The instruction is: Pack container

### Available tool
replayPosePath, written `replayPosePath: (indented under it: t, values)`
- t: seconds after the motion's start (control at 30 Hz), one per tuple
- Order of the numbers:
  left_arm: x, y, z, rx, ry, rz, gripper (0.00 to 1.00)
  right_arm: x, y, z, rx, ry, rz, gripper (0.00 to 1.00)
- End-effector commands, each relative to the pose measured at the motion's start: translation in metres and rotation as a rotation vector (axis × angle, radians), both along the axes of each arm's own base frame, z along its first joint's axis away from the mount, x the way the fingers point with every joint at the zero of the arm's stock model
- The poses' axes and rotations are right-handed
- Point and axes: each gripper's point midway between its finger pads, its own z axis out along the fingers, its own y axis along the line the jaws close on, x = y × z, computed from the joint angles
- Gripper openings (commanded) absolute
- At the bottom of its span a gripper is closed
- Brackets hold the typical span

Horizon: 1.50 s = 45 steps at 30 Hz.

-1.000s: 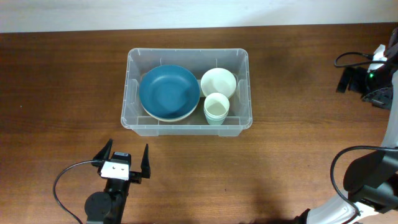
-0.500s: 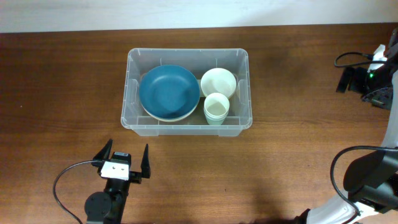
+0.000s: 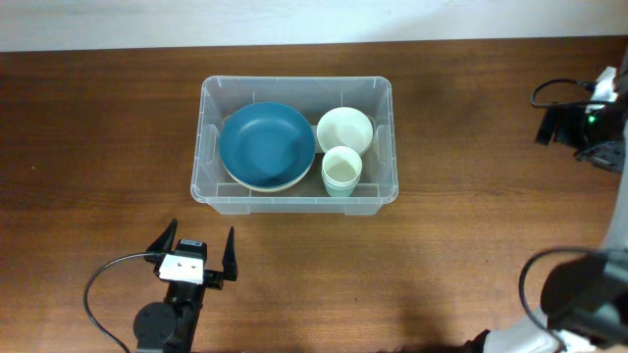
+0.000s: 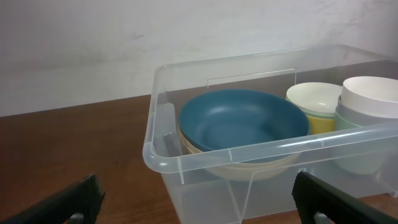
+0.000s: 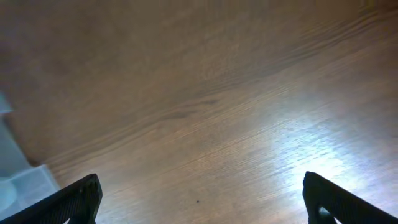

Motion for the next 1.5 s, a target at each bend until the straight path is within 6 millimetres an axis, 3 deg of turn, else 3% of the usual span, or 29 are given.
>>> replayPosePath:
  t: [0.0, 0.13, 0.27, 0.33, 0.5, 0.8, 0.97, 1.23, 1.37, 1.47]
  values:
    - [0.000, 0.004, -0.001, -0.012, 0.004, 0.022, 1.00, -0.023, 0.013, 0.065, -0.074, -0.171, -0.002, 0.99]
    - [0.000, 0.004, -0.001, -0.012, 0.004, 0.022, 0.99, -0.045, 0.042, 0.112, -0.128, -0.309, 0.050, 0.99]
    - [0.000, 0.004, -0.001, -0.012, 0.004, 0.022, 1.00, -0.072, 0.082, 0.134, -0.144, -0.398, 0.145, 0.99]
    - [0.000, 0.004, -0.001, -0.012, 0.004, 0.022, 1.00, -0.093, 0.104, 0.130, -0.137, -0.417, 0.204, 0.99]
    - [0.000, 0.004, -0.001, -0.012, 0.004, 0.022, 1.00, -0.119, 0.122, 0.112, -0.151, -0.496, 0.254, 0.99]
    - [0.000, 0.004, -0.001, -0.012, 0.004, 0.022, 1.00, -0.129, 0.177, 0.108, -0.123, -0.944, 0.461, 0.99]
    - [0.000, 0.004, -0.001, -0.012, 0.004, 0.022, 1.00, -0.128, 0.188, 0.080, -0.146, -1.147, 0.502, 0.99]
    - [0.000, 0.004, -0.001, -0.012, 0.004, 0.022, 0.99, -0.121, 0.197, 0.052, -0.167, -1.371, 0.540, 0.99]
    - [0.000, 0.004, -0.001, -0.012, 0.004, 0.022, 0.99, -0.119, 0.199, 0.051, -0.184, -1.459, 0.546, 0.99]
    - [0.000, 0.004, -0.001, -0.012, 0.004, 0.022, 1.00, -0.121, 0.196, 0.060, -0.186, -1.556, 0.502, 0.99]
